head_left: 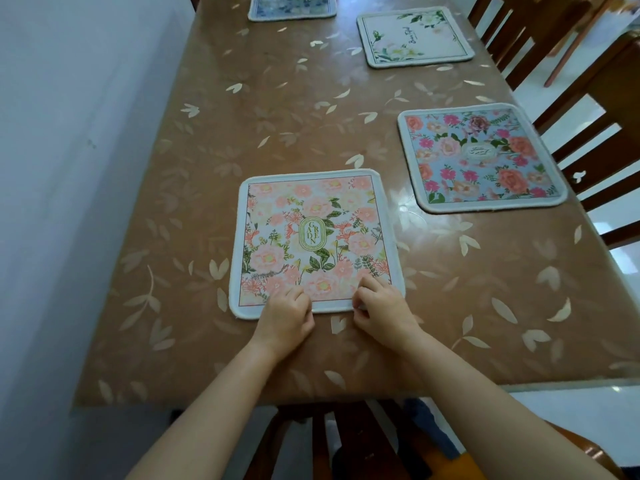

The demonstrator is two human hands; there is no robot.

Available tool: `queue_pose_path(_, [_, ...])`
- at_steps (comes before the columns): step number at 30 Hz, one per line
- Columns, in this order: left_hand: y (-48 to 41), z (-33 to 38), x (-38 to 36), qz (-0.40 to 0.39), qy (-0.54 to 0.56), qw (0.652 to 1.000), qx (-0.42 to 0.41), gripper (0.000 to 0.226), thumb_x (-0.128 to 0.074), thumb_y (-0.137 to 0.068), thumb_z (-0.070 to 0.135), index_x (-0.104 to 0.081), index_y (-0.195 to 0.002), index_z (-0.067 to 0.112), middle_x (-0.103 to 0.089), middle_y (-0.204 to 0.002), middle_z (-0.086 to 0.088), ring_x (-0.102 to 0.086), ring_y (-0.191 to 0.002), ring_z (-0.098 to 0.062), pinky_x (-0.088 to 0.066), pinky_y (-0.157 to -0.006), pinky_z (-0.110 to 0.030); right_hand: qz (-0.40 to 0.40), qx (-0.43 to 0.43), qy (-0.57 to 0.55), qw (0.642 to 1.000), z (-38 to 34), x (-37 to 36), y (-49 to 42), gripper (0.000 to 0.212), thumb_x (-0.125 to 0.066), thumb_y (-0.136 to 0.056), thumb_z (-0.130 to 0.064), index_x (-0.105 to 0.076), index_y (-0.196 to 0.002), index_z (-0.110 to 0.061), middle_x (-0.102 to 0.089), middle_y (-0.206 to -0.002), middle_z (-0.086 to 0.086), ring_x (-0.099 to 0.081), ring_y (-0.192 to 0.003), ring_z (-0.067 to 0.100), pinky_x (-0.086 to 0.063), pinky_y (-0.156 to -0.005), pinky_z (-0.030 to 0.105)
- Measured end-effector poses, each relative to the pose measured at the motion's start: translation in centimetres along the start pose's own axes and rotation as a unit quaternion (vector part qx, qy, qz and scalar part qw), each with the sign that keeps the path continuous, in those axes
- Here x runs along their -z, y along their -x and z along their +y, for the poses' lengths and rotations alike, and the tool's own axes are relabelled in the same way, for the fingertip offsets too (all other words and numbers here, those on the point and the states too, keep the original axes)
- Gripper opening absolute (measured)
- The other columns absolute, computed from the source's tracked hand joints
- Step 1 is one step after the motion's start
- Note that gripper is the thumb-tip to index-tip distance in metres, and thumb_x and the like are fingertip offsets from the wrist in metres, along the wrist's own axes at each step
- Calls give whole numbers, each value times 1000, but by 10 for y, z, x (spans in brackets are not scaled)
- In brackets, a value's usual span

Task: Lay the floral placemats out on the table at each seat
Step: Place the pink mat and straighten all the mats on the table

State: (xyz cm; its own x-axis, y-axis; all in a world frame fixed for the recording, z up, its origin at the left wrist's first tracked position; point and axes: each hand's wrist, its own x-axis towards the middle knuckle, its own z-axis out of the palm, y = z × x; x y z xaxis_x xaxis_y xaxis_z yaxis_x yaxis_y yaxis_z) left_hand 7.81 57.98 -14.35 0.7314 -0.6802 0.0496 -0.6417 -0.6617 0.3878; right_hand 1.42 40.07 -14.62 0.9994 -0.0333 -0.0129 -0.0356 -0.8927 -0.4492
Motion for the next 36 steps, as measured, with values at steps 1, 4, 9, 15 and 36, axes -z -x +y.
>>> queue_pose_path(1, [7, 1, 0, 3, 0, 1000, 7, 15, -67, -60, -6, -54, -60, 2, -58, -61, -15, -54, -59, -29, -45, -56, -37, -8, 8, 3, 1000, -2, -1, 3, 5, -61, -69, -3, -59, -72, 1, -60, -86, 19, -55, -81, 32, -41, -66, 34])
queue_pose_path(4, [25, 5, 1, 9, 5, 1000, 25, 16, -68, -60, -5, -54, -60, 3, -58, -61, -13, -54, -58, -28, -45, -56, -35, -19, 32, 9, 999, -7, -4, 12, 4, -61, -69, -2, -59, -72, 0, -60, -85, 17, -55, -81, 31, -37, -66, 30])
queue_pose_path(9, [47, 9, 2, 11, 3, 999, 43, 11, -65, -65, -3, -55, -64, 2, -59, -67, -14, -55, -65, -29, -47, -62, -39, -36, 43, 14, 998, -15, -9, 26, 8, -56, -77, -8, -59, -79, -1, -58, -96, 15, -53, -94, 29, -41, -74, 34])
queue_pose_path(15, [60, 11, 3, 24, 2, 999, 42, 13, -66, -68, -3, -55, -67, 3, -59, -69, -13, -56, -66, -30, -46, -61, -40, -70, 51, 35, 996, -19, -8, 36, 16, -51, -84, -13, -56, -92, 1, -54, -112, 18, -47, -112, 28, -41, -89, 38])
queue_pose_path(36, [77, -6, 7, 35, -3, 993, 110, 11, -69, -71, 1, -58, -72, 4, -59, -76, -12, -54, -72, -29, -44, -60, -38, -6, 28, 49, 998, -7, 8, 55, 18, -70, -55, 5, -53, -60, 0, -60, -68, 19, -59, -61, 34, -50, -46, 35])
